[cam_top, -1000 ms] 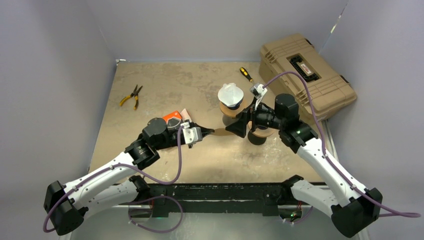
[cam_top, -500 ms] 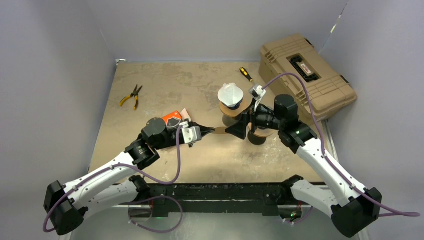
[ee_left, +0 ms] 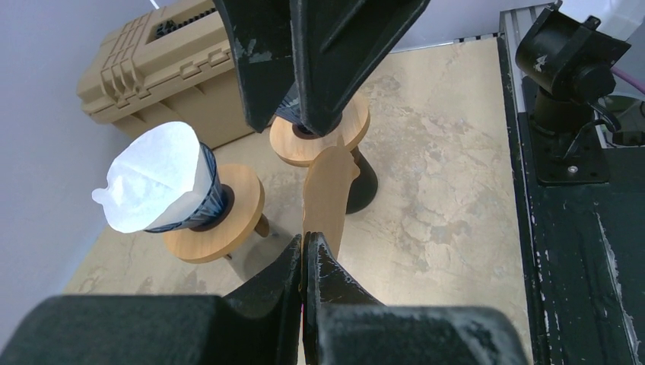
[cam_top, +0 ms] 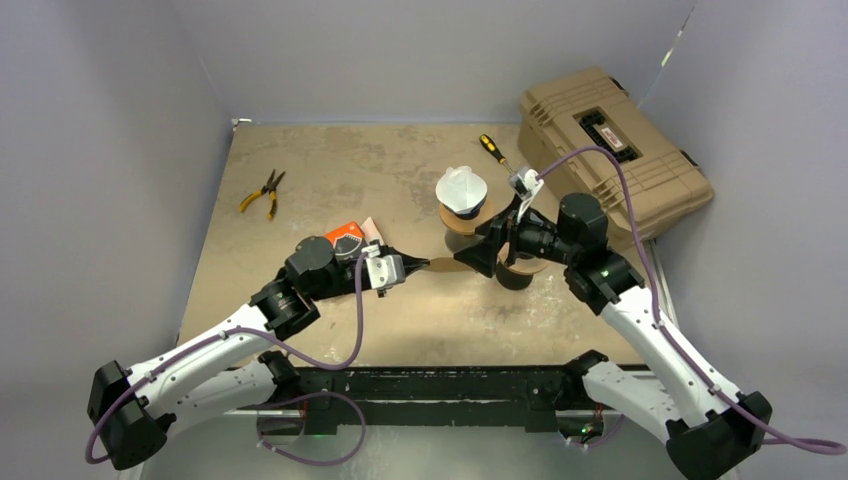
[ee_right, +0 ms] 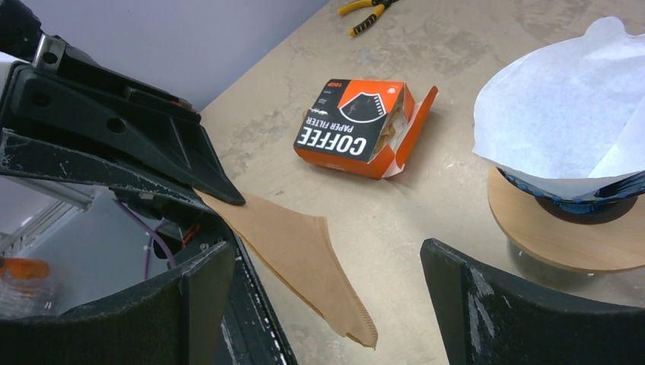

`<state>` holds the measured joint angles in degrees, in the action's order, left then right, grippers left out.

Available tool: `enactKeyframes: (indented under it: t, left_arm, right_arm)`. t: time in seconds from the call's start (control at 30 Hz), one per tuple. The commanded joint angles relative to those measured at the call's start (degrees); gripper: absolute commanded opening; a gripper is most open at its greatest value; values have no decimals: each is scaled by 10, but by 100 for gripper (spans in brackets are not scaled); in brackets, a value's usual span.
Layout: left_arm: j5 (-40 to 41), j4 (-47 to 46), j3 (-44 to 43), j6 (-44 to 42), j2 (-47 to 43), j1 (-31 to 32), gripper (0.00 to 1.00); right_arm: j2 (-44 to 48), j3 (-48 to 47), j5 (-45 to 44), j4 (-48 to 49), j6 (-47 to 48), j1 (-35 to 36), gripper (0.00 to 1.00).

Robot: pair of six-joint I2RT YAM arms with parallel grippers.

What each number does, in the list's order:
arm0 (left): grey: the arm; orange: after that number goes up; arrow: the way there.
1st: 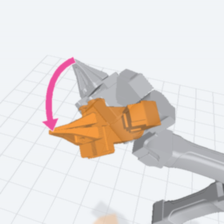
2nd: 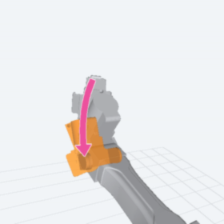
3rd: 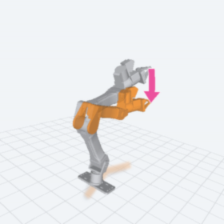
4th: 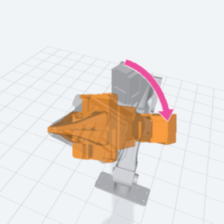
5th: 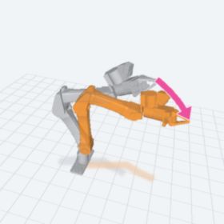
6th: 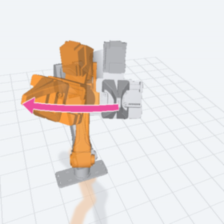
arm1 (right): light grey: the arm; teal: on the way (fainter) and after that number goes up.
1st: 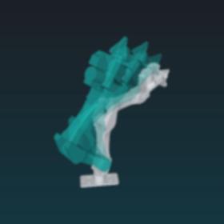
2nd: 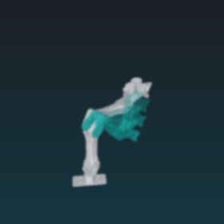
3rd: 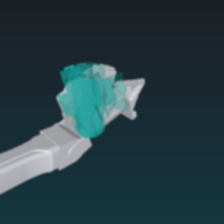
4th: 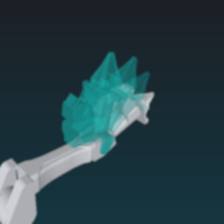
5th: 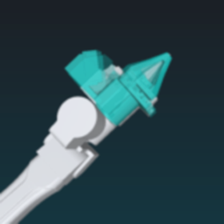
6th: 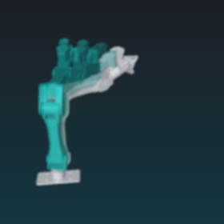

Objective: Place the coffee filter in the dripper
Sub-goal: Pick up the coffee filter from the coffee filter holder.

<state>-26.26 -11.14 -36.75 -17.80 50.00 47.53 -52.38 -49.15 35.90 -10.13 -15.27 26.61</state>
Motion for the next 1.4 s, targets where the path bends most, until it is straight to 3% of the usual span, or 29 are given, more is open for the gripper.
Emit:
enactKeyframes:
  t: [0.0,0.8,1.37]
  left_arm:
    - [-2,-11,-19,-8,-7,7,0]
    - [11,-21,-25,-6,3,8,0]
    - [0,-26,-24,-6,0,11,0]
  right_arm:
    - [1,-13,-20,28,-6,-1,97]
    - [-4,20,20,33,9,-1,96]
    - [15,23,-15,35,-1,-1,96]
